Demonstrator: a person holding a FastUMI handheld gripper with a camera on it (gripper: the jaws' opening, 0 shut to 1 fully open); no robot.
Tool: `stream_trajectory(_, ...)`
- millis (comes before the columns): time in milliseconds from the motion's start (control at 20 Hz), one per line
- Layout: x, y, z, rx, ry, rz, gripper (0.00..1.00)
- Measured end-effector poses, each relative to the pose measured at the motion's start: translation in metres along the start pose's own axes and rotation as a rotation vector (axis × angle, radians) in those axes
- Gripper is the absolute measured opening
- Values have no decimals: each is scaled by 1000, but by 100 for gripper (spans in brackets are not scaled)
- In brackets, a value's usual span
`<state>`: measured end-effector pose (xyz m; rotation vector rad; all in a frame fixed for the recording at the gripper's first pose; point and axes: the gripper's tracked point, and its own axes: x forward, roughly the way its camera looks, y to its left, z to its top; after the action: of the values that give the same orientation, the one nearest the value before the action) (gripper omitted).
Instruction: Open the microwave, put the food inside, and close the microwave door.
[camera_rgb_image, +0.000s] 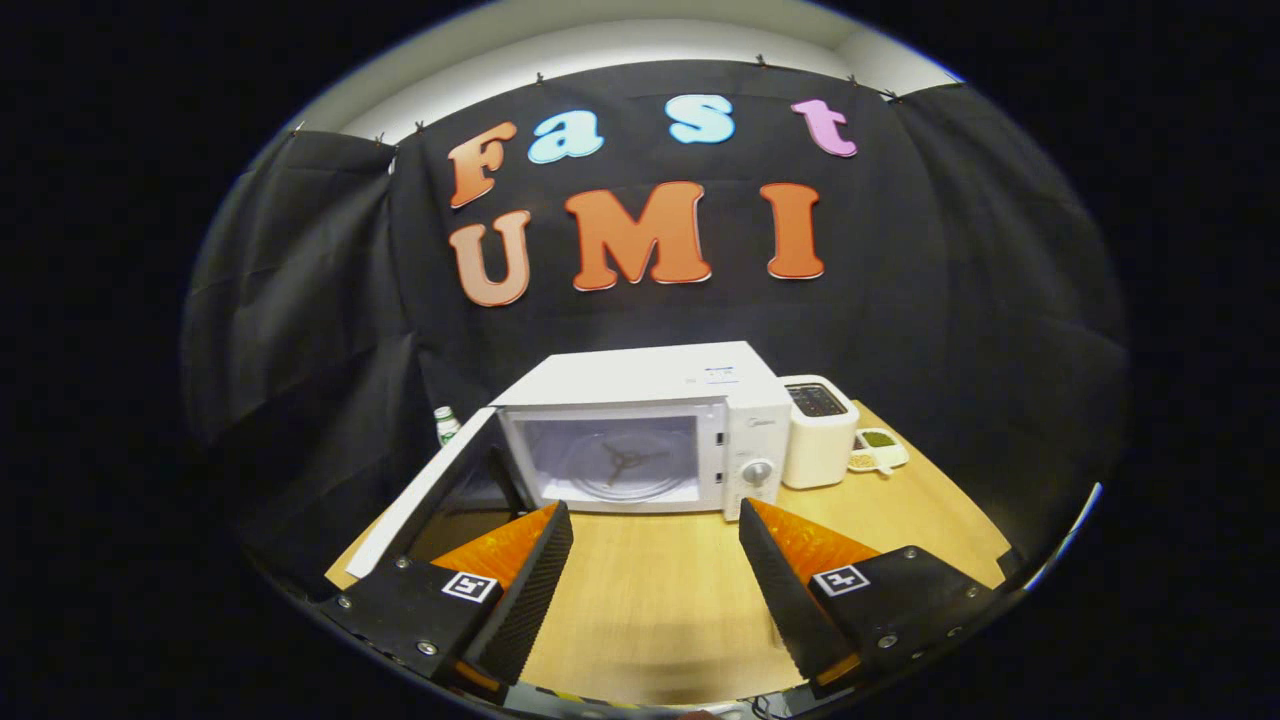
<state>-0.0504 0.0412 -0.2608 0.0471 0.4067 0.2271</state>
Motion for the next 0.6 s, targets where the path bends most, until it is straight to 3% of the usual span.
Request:
stream_trajectory(250, 13, -78, -27, 4, -3, -101, 99)
stream_trajectory(600, 31, -126, -91, 131, 31, -84, 99)
